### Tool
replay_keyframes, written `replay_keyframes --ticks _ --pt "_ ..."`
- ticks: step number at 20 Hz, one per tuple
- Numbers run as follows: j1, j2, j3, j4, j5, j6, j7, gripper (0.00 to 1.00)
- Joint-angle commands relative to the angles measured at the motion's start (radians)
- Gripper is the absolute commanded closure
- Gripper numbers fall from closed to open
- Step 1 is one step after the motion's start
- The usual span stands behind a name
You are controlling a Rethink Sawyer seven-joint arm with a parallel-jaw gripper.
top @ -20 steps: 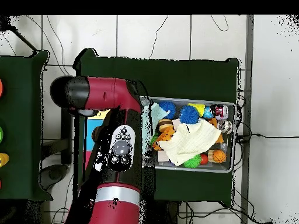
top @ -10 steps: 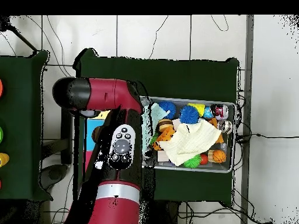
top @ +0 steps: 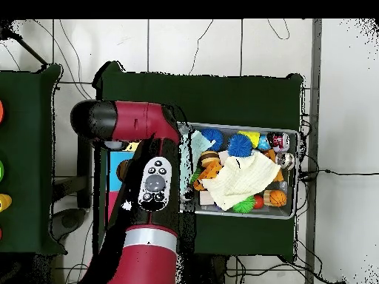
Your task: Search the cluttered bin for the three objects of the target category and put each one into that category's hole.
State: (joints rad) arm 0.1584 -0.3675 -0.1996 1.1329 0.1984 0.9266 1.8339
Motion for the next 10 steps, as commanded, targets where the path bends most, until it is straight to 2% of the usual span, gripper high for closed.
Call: replay_keyframes --ticks 1,5,10 --pt "-0.019 0.053 0.024 0.013 -0.020 -0.029 0.183 1.00" --pt "-0.029 0.066 0.035 -0.006 -0.008 -0.028 0.180 1.00" --pt "-0.030 0.051 0.049 0.007 0.012 -0.027 0.184 1.00"
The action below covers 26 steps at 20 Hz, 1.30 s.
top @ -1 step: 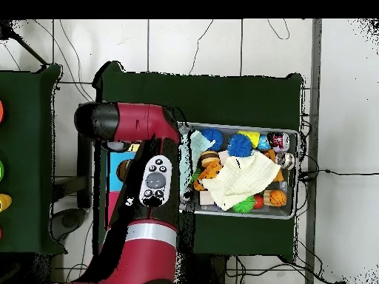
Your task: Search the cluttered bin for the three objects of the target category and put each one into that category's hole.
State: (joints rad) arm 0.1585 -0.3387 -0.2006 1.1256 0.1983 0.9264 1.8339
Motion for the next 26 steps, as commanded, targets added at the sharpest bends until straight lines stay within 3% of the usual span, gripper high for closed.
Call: replay_keyframes --ticks 1,17,26 --pt "-0.029 0.019 0.050 0.012 0.014 -0.019 0.185 1.00" --pt "-0.026 0.003 0.036 -0.052 0.008 0.120 0.179 1.00" --pt "-0.032 -0.010 0.047 -0.029 0.017 0.105 0.174 1.00"
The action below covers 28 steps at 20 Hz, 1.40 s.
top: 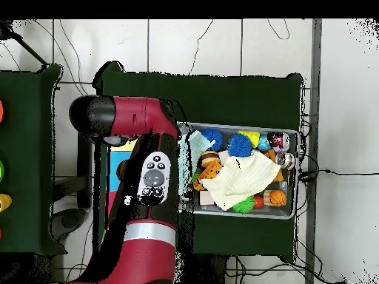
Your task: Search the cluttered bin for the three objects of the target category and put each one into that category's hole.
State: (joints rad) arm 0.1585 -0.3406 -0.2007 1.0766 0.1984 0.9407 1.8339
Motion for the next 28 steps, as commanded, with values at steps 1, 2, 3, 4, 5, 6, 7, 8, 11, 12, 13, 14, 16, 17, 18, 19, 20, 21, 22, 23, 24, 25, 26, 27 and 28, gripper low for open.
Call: replay_keyframes --ticks 1,2,3,4,5,6,7,8,11,12,13,14,16,17,18,19,20,21,22,23,24,25,26,27,28 --pt "-0.033 -0.009 0.048 0.020 0.017 0.092 0.173 1.00" --pt "-0.034 -0.011 0.048 0.024 0.017 0.090 0.172 1.00" --pt "-0.036 -0.011 0.049 0.024 0.017 0.091 0.169 1.00" --pt "-0.037 -0.013 0.049 0.030 0.016 0.087 0.167 1.00" --pt "-0.039 -0.013 0.050 0.030 0.016 0.085 0.164 1.00" --pt "-0.040 -0.013 0.050 0.030 0.016 0.083 0.163 1.00" --pt "-0.041 -0.013 0.050 0.031 0.016 0.080 0.161 1.00" --pt "-0.043 -0.014 0.052 0.034 0.016 0.074 0.159 1.00" --pt "-0.052 -0.017 0.066 0.049 0.025 0.033 0.151 1.00" --pt "-0.054 -0.018 0.071 0.062 0.030 0.001 0.154 1.00" --pt "-0.056 -0.020 0.076 0.074 0.034 -0.031 0.157 1.00" --pt "-0.055 -0.019 0.076 0.082 0.033 -0.065 0.160 1.00" --pt "-0.060 -0.014 0.086 0.091 0.040 -0.122 0.164 1.00" --pt "-0.063 -0.014 0.093 0.098 0.044 -0.146 0.162 1.00" --pt "-0.066 -0.014 0.101 0.106 0.048 -0.171 0.161 1.00" --pt "-0.071 -0.015 0.111 0.118 0.053 -0.197 0.156 1.00" --pt "-0.075 -0.015 0.119 0.125 0.056 -0.217 0.152 1.00" --pt "-0.078 -0.015 0.126 0.132 0.059 -0.237 0.148 1.00" --pt "-0.080 -0.013 0.129 0.135 0.060 -0.246 0.148 1.00" --pt "-0.082 -0.012 0.133 0.140 0.059 -0.262 0.143 1.00" --pt "-0.083 -0.010 0.134 0.140 0.058 -0.268 0.143 1.00" --pt "-0.083 -0.009 0.135 0.141 0.056 -0.276 0.144 1.00" --pt "-0.083 -0.007 0.136 0.142 0.054 -0.281 0.145 1.00" --pt "-0.084 -0.006 0.138 0.141 0.053 -0.287 0.146 1.00" --pt "-0.085 -0.005 0.140 0.141 0.052 -0.289 0.145 1.00"
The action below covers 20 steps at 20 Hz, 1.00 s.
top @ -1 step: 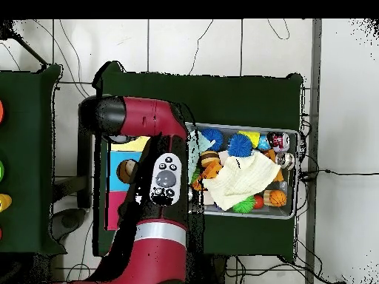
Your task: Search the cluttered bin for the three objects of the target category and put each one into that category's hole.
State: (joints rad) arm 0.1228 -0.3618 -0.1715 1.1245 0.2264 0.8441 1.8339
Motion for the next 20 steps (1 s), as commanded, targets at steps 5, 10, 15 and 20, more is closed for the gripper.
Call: replay_keyframes --ticks 5,10,15,20 --pt "-0.041 0.027 0.091 0.069 0.009 -0.172 0.158 1.00" --pt "-0.042 0.045 0.075 0.036 0.000 -0.120 0.153 1.00" --pt "-0.031 0.077 0.045 0.011 -0.028 -0.122 0.158 1.00" --pt "-0.029 0.101 0.031 -0.024 -0.037 -0.110 0.156 1.00"
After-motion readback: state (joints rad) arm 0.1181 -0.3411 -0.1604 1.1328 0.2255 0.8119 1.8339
